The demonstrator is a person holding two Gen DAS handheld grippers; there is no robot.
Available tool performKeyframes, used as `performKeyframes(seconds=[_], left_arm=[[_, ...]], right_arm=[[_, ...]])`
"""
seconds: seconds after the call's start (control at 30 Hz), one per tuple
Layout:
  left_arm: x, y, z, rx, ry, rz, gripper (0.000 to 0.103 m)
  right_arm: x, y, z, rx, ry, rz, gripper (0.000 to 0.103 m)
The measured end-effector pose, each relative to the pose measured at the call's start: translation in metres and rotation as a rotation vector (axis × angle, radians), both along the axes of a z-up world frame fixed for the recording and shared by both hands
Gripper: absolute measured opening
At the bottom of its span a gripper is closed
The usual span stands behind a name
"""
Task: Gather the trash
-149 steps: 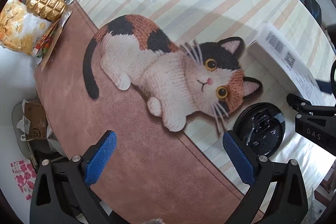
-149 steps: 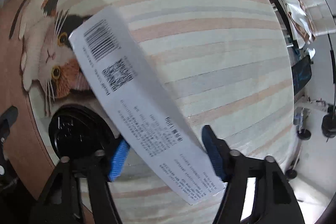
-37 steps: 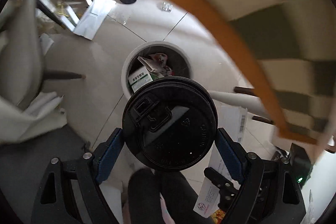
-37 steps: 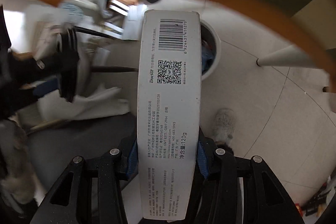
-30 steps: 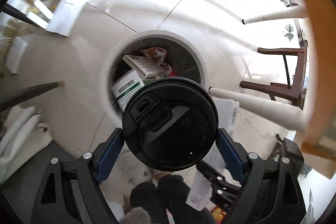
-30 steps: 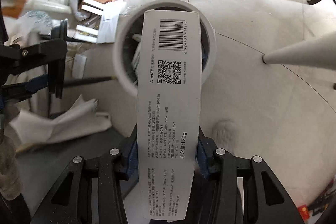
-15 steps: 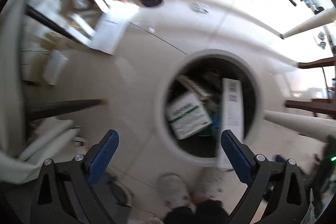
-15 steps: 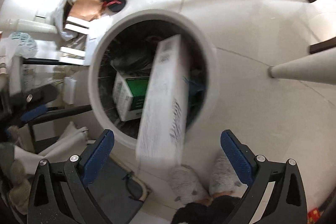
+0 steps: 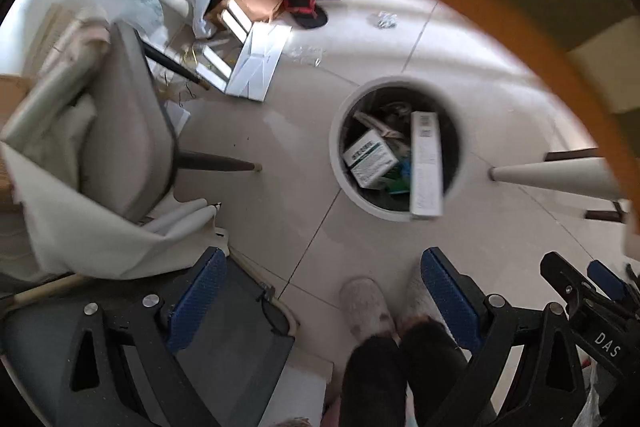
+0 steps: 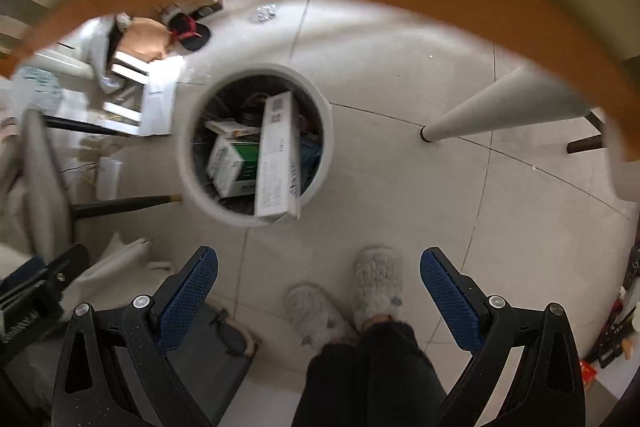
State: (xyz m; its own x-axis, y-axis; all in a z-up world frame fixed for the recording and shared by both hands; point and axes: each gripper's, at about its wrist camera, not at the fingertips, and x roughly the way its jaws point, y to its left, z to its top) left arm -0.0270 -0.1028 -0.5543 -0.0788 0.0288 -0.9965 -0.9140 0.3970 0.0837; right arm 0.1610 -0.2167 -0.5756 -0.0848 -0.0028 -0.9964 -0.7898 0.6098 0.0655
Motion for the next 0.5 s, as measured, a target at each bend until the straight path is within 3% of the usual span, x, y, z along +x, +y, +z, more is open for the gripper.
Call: performKeyframes(seconds=[0.2,0.33,0.5], left_arm=[[0.026,-0.021,0.13,-0.002,-0.084,-0.093,0.1],[0.043,-0.034,0.202,-0.006,-0.153,-0.18,0.1],[0.054,-0.031,0.281,-0.002,-0.269,-0.268,0.1]], right_arm=[[0.017,-0.011,0.142,0.058,0.103,0.051,0.102],[0.033,-0.022,0.236,0.107,0.149,0.085,0.102],[0.044,-0.043,0.325,0.164,0.202,0.041,0.102]])
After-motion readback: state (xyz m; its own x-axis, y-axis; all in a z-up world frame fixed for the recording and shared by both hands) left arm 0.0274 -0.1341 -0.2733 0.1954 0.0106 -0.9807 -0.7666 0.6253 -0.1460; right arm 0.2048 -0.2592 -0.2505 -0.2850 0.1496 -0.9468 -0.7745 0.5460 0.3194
